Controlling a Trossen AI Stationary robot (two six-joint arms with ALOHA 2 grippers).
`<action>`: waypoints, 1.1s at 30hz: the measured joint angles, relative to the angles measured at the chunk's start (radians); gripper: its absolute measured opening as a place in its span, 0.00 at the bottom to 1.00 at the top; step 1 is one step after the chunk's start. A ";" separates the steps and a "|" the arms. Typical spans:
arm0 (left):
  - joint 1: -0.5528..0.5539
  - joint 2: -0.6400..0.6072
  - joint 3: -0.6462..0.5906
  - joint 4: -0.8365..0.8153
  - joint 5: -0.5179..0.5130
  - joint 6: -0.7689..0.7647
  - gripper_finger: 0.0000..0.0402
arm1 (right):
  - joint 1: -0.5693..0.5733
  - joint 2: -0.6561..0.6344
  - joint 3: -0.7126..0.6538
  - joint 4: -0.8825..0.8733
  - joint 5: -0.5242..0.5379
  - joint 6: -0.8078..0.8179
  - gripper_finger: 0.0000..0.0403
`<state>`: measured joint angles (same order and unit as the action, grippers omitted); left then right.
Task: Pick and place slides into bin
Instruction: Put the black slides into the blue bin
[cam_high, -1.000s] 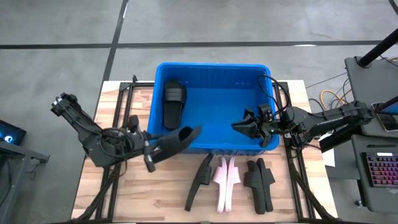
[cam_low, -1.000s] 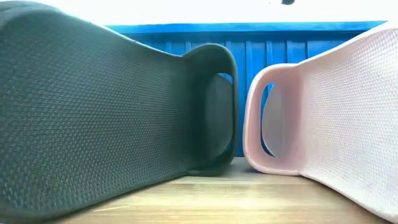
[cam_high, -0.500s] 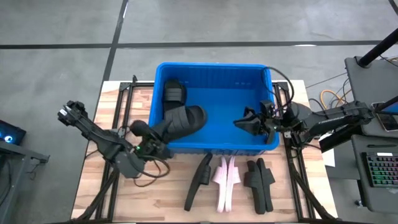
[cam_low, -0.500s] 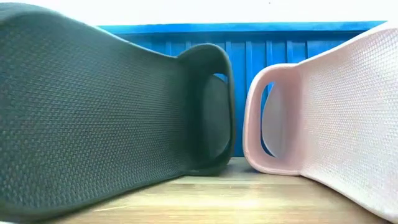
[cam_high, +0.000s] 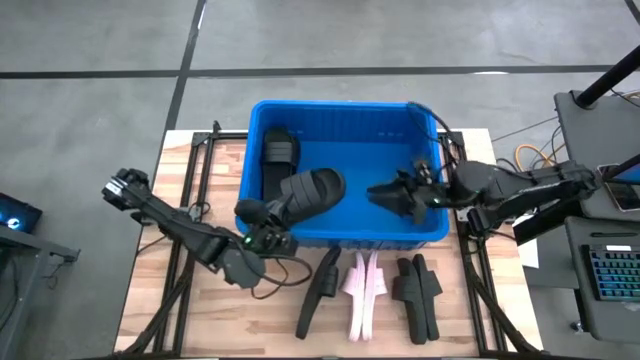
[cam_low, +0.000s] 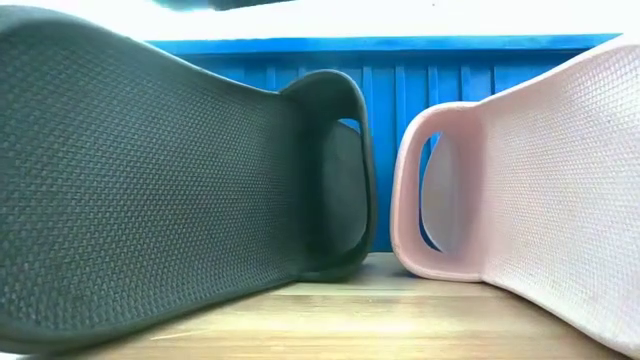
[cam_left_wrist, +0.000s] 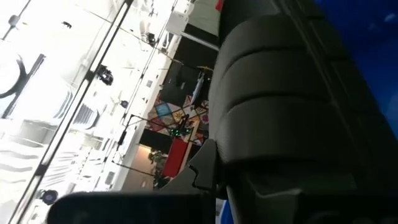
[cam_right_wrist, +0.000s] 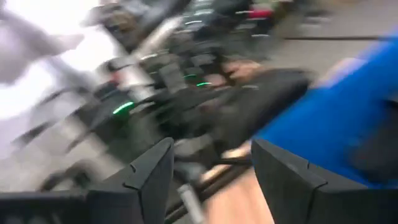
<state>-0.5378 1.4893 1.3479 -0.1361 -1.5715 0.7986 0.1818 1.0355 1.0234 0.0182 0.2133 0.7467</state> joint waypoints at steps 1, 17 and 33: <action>0.006 0.004 0.000 -0.002 0.001 0.002 0.00 | -0.004 0.010 0.020 -0.051 0.043 0.046 0.52; 0.051 0.021 -0.001 -0.002 0.000 0.021 0.00 | -0.106 0.235 0.186 -0.151 0.057 0.304 0.56; 0.060 0.016 -0.006 -0.003 0.064 0.038 0.00 | -0.153 0.363 0.252 -0.151 -0.029 0.193 0.47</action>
<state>-0.4774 1.5048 1.3418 -0.1394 -1.5079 0.8363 0.0286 1.3985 1.2755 -0.1331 0.1841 0.9394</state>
